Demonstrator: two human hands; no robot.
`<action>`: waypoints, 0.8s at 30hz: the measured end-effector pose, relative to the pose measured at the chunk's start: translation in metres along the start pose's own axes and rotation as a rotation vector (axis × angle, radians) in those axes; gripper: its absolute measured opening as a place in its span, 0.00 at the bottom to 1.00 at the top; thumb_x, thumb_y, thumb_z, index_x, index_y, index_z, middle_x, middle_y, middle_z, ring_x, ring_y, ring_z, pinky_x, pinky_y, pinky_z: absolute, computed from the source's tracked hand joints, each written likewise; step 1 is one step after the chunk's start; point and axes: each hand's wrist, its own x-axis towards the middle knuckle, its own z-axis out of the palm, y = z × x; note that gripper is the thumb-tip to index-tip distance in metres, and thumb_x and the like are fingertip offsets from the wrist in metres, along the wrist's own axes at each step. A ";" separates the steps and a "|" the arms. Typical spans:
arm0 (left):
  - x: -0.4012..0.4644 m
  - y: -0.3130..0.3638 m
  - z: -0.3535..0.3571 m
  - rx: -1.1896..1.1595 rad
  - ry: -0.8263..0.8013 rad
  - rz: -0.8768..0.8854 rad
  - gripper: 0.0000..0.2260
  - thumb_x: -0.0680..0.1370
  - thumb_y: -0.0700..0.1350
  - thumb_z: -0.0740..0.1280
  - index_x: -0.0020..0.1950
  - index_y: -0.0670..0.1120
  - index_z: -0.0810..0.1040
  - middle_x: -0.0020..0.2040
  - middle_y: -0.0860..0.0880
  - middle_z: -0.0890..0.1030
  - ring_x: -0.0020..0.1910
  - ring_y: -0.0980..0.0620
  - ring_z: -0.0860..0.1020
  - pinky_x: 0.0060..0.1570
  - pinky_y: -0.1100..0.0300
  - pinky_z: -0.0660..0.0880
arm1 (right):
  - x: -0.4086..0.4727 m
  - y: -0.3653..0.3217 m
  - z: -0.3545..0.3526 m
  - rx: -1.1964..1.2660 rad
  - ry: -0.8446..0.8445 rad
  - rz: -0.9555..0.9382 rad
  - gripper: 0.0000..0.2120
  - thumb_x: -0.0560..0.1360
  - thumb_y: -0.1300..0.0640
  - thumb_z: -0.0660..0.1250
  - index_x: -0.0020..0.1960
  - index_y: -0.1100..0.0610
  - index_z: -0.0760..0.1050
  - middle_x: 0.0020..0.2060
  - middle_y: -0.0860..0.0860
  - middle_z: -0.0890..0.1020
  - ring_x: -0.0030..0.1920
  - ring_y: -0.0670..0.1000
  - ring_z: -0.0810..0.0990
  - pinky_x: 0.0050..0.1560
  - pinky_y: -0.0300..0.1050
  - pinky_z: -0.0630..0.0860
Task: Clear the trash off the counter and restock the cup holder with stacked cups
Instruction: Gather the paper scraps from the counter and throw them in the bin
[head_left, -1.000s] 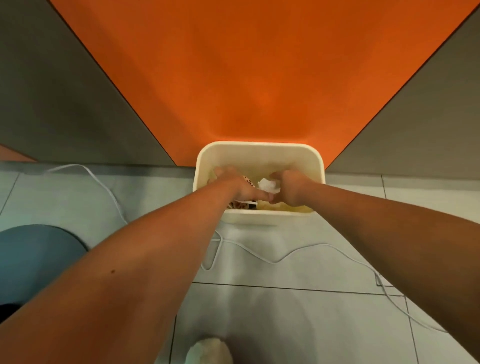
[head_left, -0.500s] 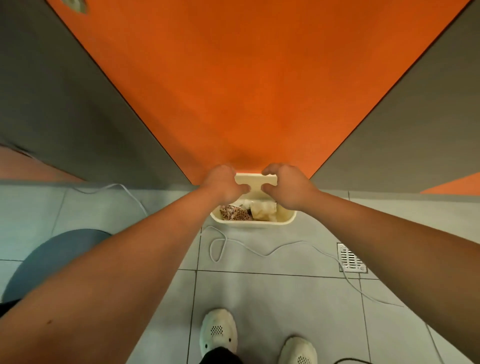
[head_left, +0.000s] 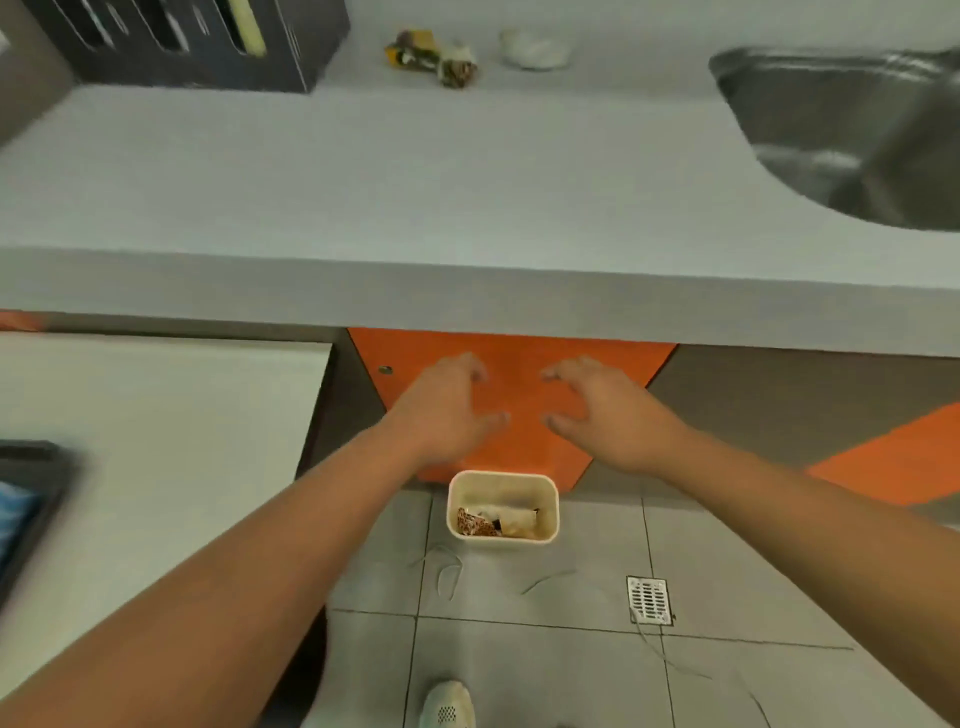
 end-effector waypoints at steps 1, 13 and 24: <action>-0.005 0.009 -0.017 -0.005 0.011 0.027 0.27 0.76 0.55 0.72 0.71 0.47 0.71 0.70 0.47 0.74 0.67 0.48 0.73 0.62 0.57 0.70 | -0.005 -0.010 -0.017 -0.016 0.023 -0.016 0.24 0.77 0.49 0.67 0.71 0.52 0.68 0.67 0.51 0.73 0.66 0.53 0.73 0.66 0.50 0.70; 0.021 0.072 -0.165 0.020 0.153 0.148 0.30 0.73 0.56 0.75 0.72 0.51 0.69 0.71 0.48 0.70 0.68 0.48 0.71 0.55 0.60 0.66 | 0.025 -0.063 -0.155 -0.106 0.281 -0.045 0.21 0.78 0.47 0.66 0.69 0.50 0.71 0.66 0.50 0.74 0.63 0.51 0.73 0.61 0.47 0.71; 0.204 0.070 -0.211 -0.050 0.272 0.039 0.34 0.74 0.53 0.75 0.76 0.48 0.65 0.75 0.47 0.66 0.73 0.47 0.66 0.64 0.60 0.66 | 0.196 0.001 -0.210 -0.090 0.243 -0.001 0.24 0.76 0.48 0.68 0.70 0.51 0.69 0.62 0.52 0.74 0.65 0.54 0.72 0.62 0.50 0.71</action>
